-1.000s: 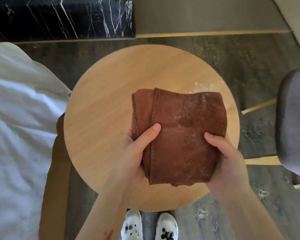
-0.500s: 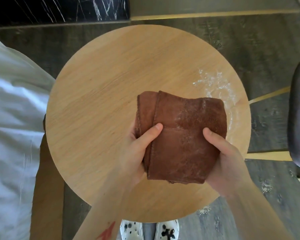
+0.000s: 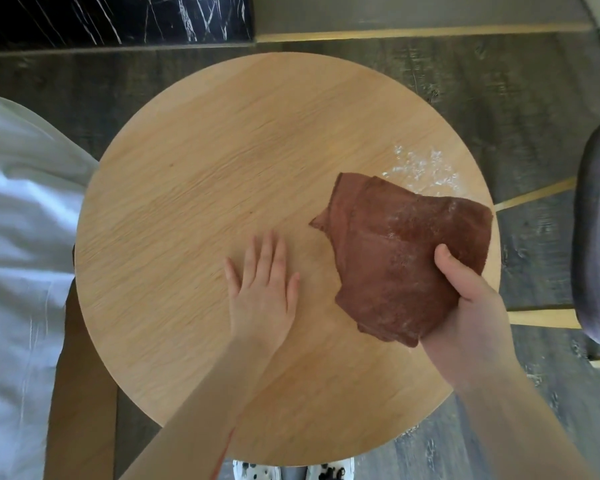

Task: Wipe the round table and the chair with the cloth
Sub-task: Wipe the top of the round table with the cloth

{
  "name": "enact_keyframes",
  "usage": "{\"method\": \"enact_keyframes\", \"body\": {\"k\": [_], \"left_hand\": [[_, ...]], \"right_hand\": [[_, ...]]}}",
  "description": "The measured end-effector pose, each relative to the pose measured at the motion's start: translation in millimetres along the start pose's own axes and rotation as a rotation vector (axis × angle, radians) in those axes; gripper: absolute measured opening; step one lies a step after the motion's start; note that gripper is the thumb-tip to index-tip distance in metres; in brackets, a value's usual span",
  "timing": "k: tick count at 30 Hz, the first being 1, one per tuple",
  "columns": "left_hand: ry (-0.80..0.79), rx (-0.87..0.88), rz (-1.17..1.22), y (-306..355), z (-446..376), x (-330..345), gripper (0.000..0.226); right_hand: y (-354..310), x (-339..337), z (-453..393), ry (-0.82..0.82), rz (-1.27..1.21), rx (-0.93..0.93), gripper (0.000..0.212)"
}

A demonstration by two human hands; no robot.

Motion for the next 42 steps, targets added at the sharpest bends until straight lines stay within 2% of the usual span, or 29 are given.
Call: {"method": "enact_keyframes", "body": {"k": [4, 7, 9, 12, 15, 17, 18, 19, 21, 29, 35, 42], "left_hand": [[0.072, -0.007, -0.132, -2.7, 3.1, 11.2, 0.056], [0.076, 0.018, -0.178, 1.0, 2.2, 9.3, 0.054], [0.054, 0.023, -0.217, 3.1, 1.4, 9.2, 0.051], [0.056, 0.034, -0.225, 3.5, 1.2, 10.9, 0.05], [0.078, 0.038, -0.215, 2.6, 0.7, 11.4, 0.051], [0.07, 0.029, -0.208, 1.1, 0.9, 11.5, 0.053], [0.069, 0.035, -0.218, 0.8, 1.3, 11.5, 0.054], [0.069, 0.044, -0.232, 1.1, 1.4, 11.9, 0.056], [0.07, 0.046, -0.247, 1.1, 1.5, 11.8, 0.057], [0.099, -0.019, -0.21, 0.6, 1.3, 9.8, 0.056], [0.033, -0.073, -0.216, 19.9, -16.6, 14.7, 0.054], [0.009, -0.094, -0.197, 33.9, -26.2, 22.7, 0.057]], "right_hand": [[-22.4, -2.6, -2.1, 0.091, 0.008, -0.206, 0.019], [-44.6, 1.9, -1.9, 0.185, 0.057, -0.421, 0.025], [-63.6, 16.8, -1.5, 0.182, 0.186, -0.622, 0.031], [-72.9, 48.7, -8.9, 0.057, 0.67, -0.934, 0.043], [-29.1, 79.4, -29.0, -0.198, 1.44, -1.144, 0.061], [22.7, 72.8, -51.2, -0.451, 1.837, -1.036, 0.067], [45.2, 64.4, -57.1, -0.57, 1.929, -0.956, 0.07], [59.6, 57.7, -59.5, -0.635, 1.967, -0.935, 0.076], [66.8, 51.8, -61.1, -0.663, 1.993, -0.959, 0.081], [35.4, 25.6, -78.0, -0.529, 1.959, -1.01, 0.089], [32.3, 23.3, -80.2, -0.474, 1.893, -1.04, 0.083], [2.7, -22.3, -94.6, -0.327, 1.874, -0.941, 0.083]]}}
Point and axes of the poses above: each hand's wrist, its own z-axis away from the middle knuckle, its own x-axis out of the palm, y = z × x, the point moved 9 cm from there along -z, towards the middle knuckle, and after that the axes turned 4 degrees about -x, right-handed, at the moved point
